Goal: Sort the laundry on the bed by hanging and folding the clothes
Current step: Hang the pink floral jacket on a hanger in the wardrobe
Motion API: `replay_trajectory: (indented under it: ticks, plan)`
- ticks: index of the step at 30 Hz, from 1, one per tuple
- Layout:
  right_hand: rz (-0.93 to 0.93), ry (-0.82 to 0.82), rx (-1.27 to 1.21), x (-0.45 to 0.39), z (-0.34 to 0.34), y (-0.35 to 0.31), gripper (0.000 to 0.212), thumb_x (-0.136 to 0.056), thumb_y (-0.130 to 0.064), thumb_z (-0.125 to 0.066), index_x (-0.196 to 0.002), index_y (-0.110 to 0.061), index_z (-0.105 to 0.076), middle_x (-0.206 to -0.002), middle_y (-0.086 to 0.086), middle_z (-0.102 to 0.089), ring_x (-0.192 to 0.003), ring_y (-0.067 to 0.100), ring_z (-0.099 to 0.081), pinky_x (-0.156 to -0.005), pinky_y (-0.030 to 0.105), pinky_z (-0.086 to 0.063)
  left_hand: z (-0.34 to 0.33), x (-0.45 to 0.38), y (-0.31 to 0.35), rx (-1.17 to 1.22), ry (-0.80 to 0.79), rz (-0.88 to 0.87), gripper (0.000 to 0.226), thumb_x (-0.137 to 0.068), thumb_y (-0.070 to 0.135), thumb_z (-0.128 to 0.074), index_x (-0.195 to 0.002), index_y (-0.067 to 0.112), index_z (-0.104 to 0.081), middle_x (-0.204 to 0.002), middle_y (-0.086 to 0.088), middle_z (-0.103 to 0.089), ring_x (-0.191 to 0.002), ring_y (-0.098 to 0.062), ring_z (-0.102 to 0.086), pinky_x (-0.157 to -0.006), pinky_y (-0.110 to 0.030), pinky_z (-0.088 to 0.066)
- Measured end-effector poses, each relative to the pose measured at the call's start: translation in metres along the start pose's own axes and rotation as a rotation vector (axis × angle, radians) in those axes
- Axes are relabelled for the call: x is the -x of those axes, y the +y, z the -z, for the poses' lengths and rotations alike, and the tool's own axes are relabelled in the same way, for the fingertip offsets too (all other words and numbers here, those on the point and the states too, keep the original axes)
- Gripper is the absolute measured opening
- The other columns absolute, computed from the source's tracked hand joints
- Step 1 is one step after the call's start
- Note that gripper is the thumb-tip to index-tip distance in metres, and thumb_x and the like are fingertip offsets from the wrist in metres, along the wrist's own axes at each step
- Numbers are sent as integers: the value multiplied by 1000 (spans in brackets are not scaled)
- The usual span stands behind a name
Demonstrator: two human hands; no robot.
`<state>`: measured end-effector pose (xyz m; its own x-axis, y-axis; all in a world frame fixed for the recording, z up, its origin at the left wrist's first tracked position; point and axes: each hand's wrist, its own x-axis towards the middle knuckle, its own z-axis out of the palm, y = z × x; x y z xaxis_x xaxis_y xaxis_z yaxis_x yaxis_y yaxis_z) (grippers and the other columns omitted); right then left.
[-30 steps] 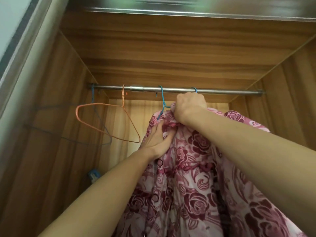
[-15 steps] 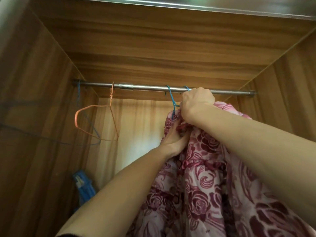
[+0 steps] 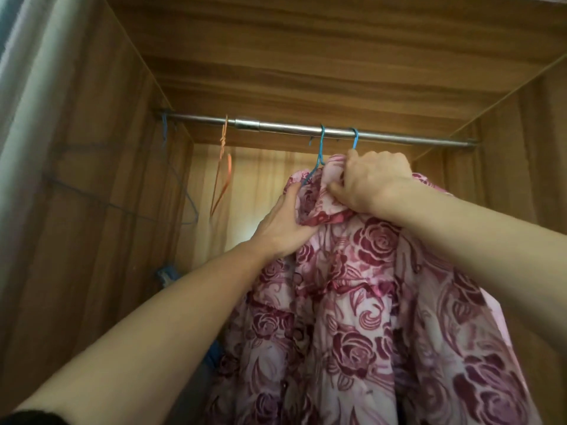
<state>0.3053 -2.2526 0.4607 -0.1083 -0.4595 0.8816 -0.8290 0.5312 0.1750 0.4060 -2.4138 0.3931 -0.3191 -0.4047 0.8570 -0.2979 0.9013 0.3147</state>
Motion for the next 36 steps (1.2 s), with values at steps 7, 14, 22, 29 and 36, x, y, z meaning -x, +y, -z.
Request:
replay_trajectory:
  ticks: [7, 14, 22, 29, 36]
  plan:
    - [82, 7, 164, 37, -3, 8, 73, -103, -64, -32, -152, -11, -32, -142, 17, -52, -130, 35, -49, -103, 45, -38, 17, 34, 17, -377, -48, -351, 89, -93, 54, -57, -165, 31, -10, -172, 2, -22, -157, -16, -17, -129, -36, -12]
    - [96, 117, 41, 91, 1, 21, 72, -101, -59, -38, -153, -10, -38, -152, 16, -48, -146, 35, -38, -122, 51, -20, 19, 75, 41, -287, 41, -308, 71, -97, 46, -46, -162, 22, -31, -168, 3, -33, -156, -16, -26, -128, -43, -21]
    - [14, 225, -105, 216, 0, 52, 71, -104, -59, -40, -158, -12, -38, -160, 13, -44, -151, 32, -35, -124, 51, -24, -12, 180, 71, -189, 195, -153, 65, -101, 53, -45, -158, 21, -41, -163, 2, -42, -151, -18, -35, -124, -45, -30]
    - [-43, 171, -213, 313, 0, 74, 73, -104, -60, -38, -160, -14, -34, -163, 9, -40, -156, 26, -27, -127, 49, -22, -26, 280, 88, -185, 151, -124, 64, -100, 51, -51, -156, 20, -46, -162, 3, -44, -153, -18, -35, -124, -49, -30]
    - [-56, 102, -297, 406, -10, 71, 71, -101, -57, -47, -160, -18, -37, -165, 2, -37, -157, 21, -27, -127, 45, -21, -40, 352, 96, -348, 54, -161, 66, -97, 51, -53, -153, 17, -49, -156, -2, -51, -149, -22, -42, -126, -46, -27]
